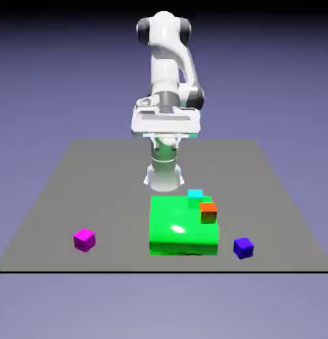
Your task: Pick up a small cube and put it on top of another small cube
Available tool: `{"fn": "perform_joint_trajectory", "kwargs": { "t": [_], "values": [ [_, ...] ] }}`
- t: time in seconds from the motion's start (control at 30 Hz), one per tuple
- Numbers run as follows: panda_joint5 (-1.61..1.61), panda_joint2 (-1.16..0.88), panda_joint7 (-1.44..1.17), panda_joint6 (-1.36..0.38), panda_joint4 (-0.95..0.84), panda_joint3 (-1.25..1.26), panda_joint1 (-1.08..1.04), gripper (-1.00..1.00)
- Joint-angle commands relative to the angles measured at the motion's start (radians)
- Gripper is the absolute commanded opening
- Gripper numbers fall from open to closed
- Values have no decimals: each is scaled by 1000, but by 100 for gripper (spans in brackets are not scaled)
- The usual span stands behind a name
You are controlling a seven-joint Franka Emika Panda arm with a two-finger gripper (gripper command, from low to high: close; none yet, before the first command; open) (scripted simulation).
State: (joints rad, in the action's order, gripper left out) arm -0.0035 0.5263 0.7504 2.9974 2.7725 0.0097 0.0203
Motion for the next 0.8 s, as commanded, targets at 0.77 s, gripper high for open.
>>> {"fn": "perform_joint_trajectory", "kwargs": {
  "t": [0.77],
  "values": [
    [-69, -870, 187, -787, -746, 194, 166, 0]
  ]
}}
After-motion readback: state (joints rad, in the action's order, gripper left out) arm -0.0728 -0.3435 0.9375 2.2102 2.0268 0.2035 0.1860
